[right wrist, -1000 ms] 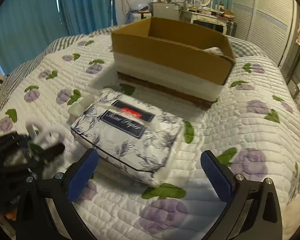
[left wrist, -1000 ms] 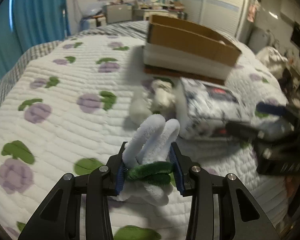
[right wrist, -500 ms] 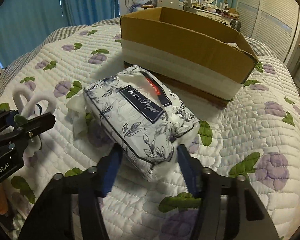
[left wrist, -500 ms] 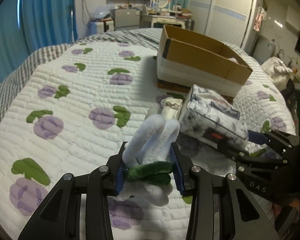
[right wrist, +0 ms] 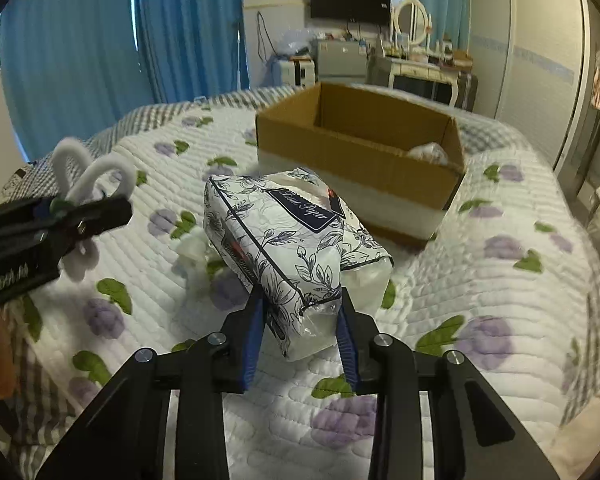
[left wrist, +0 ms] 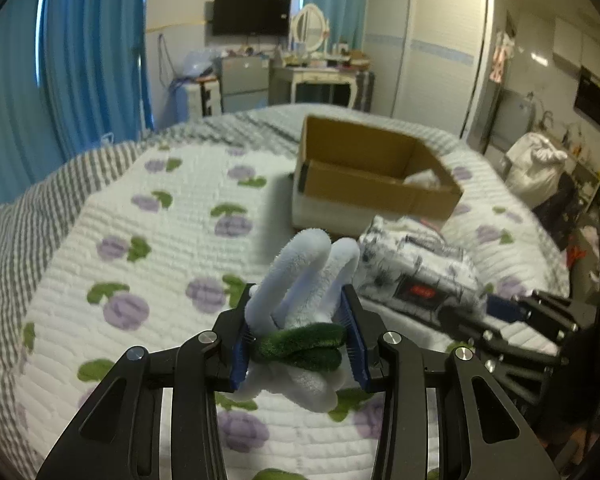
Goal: Organize soft objects
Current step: 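Place the tissue box and plush into the box and open both grippers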
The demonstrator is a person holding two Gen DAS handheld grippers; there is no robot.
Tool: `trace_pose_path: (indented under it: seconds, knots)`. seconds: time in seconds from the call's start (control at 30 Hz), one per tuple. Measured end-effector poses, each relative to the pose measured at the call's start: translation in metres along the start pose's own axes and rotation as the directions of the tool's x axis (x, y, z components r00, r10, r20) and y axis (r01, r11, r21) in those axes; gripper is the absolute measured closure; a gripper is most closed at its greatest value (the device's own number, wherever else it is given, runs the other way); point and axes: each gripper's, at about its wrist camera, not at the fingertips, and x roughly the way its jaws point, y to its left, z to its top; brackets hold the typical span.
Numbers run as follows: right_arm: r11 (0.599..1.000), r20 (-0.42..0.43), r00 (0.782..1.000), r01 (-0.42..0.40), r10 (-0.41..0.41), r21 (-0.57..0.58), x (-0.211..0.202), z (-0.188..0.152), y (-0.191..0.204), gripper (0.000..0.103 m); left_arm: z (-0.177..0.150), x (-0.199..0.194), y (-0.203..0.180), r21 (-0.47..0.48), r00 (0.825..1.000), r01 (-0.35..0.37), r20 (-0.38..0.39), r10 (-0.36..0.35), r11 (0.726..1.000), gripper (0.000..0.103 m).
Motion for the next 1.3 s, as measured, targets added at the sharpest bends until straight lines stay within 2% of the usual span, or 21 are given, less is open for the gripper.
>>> trace_pose_path:
  seconds: [0.23,0.43,0.53,0.7,0.8,0.9,1.0,1.1,1.17,1.2,1.23,1.3]
  knots:
    - [0.999,0.105,0.994,0.037,-0.036,-0.007,-0.038,0.033,-0.016,0.070,0.044,-0.017,-0.018,0.036,0.996,0.034,0.083,-0.037,0.999,0.064]
    - [0.997,0.187,0.979,0.081,-0.081,0.004,-0.051,0.083,-0.048,0.073,0.091,0.002,-0.037,0.071,0.992,0.059,0.111,-0.067,0.996,0.064]
    - [0.996,0.197,0.976,0.092,-0.091,0.002,-0.040,0.111,-0.066,0.076,0.112,0.024,-0.047,0.092,0.991,0.056,0.113,-0.066,0.994,0.064]
    - [0.998,0.151,0.987,0.055,-0.054,0.001,0.008,0.141,-0.093,0.080,0.138,0.080,-0.058,0.107,0.994,0.074,0.071,-0.082,0.992,0.064]
    - [0.999,0.178,0.984,0.008,-0.015,0.040,0.017,0.165,-0.111,0.082,0.150,0.110,-0.060,0.114,0.996,0.067,0.049,-0.073,0.991,0.064]
    - [0.998,0.250,0.968,-0.023,0.007,0.061,0.009,0.197,-0.130,0.083,0.158,0.134,-0.059,0.120,0.997,0.068,0.033,-0.073,0.990,0.064]
    - [0.999,0.253,0.967,-0.012,0.002,0.040,0.018,0.218,-0.137,0.082,0.162,0.157,-0.059,0.122,0.997,0.075,0.014,-0.077,0.990,0.064]
    - [1.000,0.190,0.982,0.013,-0.013,0.001,0.058,0.221,-0.135,0.082,0.158,0.174,-0.060,0.136,0.997,0.068,0.013,-0.070,0.988,0.058]
    - [1.000,0.154,0.988,0.028,-0.026,-0.008,0.082,0.215,-0.136,0.083,0.155,0.182,-0.061,0.147,0.999,0.043,0.011,-0.045,0.988,0.039]
    - [1.000,0.148,0.989,0.023,-0.023,0.000,0.088,0.213,-0.136,0.082,0.153,0.184,-0.060,0.144,0.999,0.036,0.013,-0.038,0.989,0.023]
    - [1.000,0.138,0.990,0.010,-0.012,0.020,0.096,0.211,-0.140,0.082,0.152,0.184,-0.058,0.137,0.999,0.028,0.020,-0.031,0.990,0.018]
    - [0.999,0.120,0.993,-0.003,-0.003,0.052,0.108,0.206,-0.145,0.079,0.151,0.184,-0.054,0.116,0.999,0.014,0.028,-0.017,0.993,0.018]
